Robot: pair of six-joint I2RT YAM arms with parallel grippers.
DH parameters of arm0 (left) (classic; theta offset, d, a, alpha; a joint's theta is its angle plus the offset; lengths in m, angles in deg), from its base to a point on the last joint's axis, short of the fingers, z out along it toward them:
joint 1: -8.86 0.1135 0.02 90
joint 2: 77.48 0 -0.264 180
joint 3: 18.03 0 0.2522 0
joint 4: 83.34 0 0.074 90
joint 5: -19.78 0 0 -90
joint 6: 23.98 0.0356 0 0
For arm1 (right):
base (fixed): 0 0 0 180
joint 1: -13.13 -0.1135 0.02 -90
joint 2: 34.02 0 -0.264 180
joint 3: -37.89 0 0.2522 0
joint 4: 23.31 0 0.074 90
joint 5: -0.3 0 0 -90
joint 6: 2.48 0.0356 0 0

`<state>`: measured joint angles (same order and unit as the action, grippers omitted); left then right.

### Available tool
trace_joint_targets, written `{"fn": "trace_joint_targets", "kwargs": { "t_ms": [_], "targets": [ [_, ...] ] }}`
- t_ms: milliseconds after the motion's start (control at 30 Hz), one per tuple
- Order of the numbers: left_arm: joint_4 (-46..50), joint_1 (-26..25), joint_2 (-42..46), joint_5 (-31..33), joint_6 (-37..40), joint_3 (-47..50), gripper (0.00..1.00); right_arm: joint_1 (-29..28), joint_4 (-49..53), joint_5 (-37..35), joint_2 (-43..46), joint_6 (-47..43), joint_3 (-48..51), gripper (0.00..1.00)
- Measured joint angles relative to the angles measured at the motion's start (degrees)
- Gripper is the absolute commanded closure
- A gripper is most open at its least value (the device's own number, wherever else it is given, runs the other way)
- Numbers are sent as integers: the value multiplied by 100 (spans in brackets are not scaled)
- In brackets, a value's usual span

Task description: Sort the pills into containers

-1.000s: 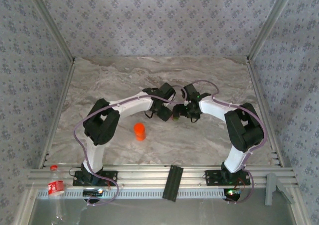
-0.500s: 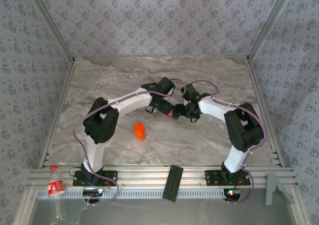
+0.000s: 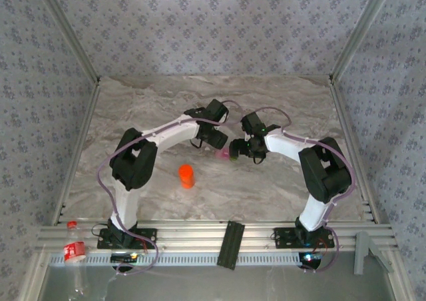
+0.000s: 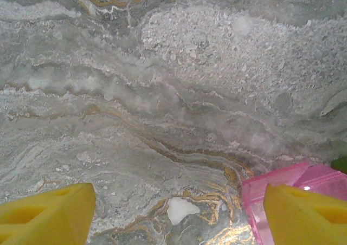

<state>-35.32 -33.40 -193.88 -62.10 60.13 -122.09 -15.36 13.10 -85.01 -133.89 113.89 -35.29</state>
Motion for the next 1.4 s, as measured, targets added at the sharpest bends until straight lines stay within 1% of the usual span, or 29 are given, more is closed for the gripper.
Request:
{"fn": "trace_joint_targets", "kwargs": {
  "t_ms": [467,633,767,900,1100,1133,1167,1267,1400],
  "targets": [
    [-31,0,-308,-114,-103,-98,18,-7,26,-2,-2,0,-31,14],
    [-24,2,-181,-146,-205,-98,12,-17,247,-44,-72,-26,-205,14],
    [-28,42,269,-243,-385,-98,8,-17,413,-72,-122,-72,-341,13],
    [-118,138,920,-348,-592,-94,0,-15,597,-125,-133,-157,-474,12],
    [-380,385,1919,-380,-870,299,0,-15,723,-243,-22,-227,-546,8],
    [-413,439,2068,-378,-927,422,0,-24,741,-254,35,-240,-546,6],
    [-446,494,2205,-367,-986,555,0,-33,752,-280,105,-247,-546,1],
    [-520,671,2546,-310,-1156,997,0,-153,824,-356,199,-269,-616,0],
    [-601,966,2903,-243,-1353,1493,0,-422,946,-487,94,-249,-931,0]
  ]
}}
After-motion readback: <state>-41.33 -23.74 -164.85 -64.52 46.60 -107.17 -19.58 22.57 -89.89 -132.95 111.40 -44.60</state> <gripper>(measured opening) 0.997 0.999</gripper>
